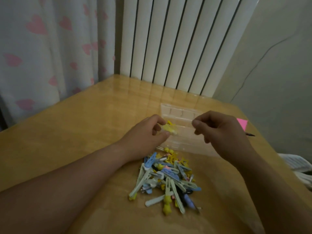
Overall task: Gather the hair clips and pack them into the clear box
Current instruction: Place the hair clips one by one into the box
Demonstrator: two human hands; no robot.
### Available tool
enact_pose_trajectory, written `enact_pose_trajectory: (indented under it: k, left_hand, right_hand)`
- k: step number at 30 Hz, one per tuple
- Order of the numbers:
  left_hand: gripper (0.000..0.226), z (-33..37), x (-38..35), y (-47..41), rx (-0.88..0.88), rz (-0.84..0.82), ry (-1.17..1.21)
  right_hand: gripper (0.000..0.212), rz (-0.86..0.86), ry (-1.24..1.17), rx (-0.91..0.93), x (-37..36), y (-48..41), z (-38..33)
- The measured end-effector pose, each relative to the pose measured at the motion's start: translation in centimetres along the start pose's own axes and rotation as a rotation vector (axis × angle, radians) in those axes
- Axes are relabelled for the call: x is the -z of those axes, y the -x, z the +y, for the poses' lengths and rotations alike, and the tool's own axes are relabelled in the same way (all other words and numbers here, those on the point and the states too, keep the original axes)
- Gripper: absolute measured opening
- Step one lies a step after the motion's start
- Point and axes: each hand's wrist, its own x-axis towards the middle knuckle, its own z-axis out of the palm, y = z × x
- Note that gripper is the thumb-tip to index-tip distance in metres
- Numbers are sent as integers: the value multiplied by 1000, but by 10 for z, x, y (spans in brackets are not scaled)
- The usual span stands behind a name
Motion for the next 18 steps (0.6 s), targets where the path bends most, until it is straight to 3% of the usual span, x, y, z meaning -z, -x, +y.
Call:
enact_pose_trajectory:
  k: [3,7,10,18]
  left_hand:
    - [36,0,-1,1,-3,15,2]
    - [34,0,-1,0,6,23,16]
    - [34,0,-1,-1,7,26,16]
    - [33,-3,-1,0,3,14,21]
  right_hand:
    - [5,-254,62,7,4,14,-4]
    - [14,-489,345,7,-1,17,0]
    - [19,-534,425,36,-7,18,1]
    - [7,-549,378,79,-7,18,4]
